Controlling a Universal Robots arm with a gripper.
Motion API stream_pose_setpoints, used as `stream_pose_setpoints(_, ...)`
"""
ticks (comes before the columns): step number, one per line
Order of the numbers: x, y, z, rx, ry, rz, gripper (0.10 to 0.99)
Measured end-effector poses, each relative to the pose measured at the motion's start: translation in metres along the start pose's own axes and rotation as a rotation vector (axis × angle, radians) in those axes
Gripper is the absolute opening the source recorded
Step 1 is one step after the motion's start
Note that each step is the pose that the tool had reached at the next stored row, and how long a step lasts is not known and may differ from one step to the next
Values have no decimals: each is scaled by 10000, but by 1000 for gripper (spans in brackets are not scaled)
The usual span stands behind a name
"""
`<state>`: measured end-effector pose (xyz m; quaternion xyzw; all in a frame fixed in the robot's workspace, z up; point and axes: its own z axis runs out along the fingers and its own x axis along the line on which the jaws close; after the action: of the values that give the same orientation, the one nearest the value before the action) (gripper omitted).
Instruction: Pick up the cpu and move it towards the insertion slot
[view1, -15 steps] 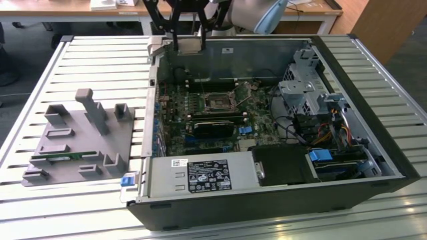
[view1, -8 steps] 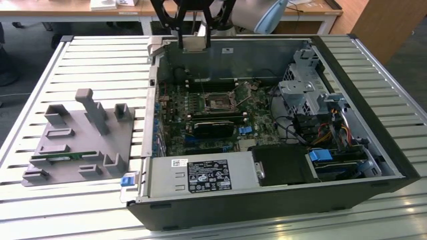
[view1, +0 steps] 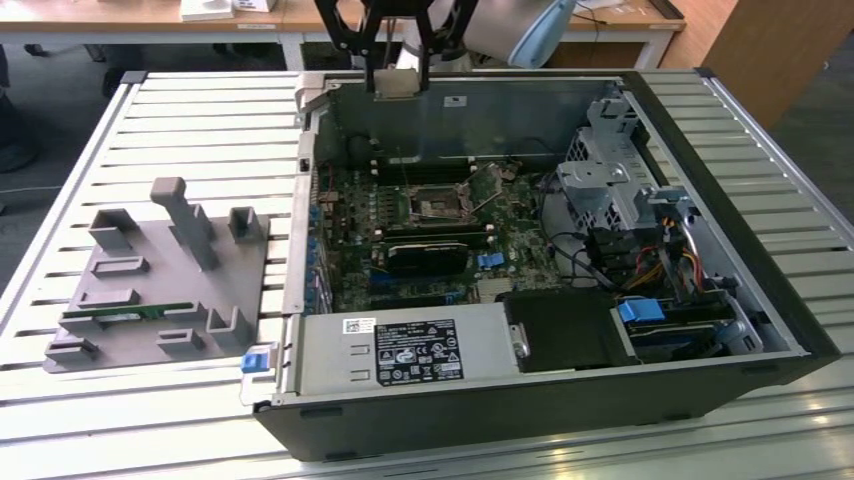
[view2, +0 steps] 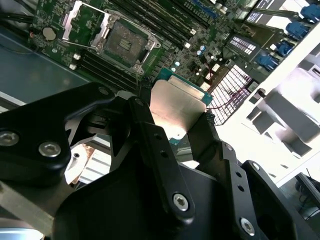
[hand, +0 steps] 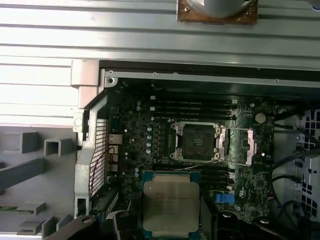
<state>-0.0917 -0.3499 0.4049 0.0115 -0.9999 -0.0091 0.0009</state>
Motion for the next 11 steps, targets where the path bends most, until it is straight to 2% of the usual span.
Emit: stream_pose_setpoints(11, -117, 143, 8, 0, 0, 0, 541)
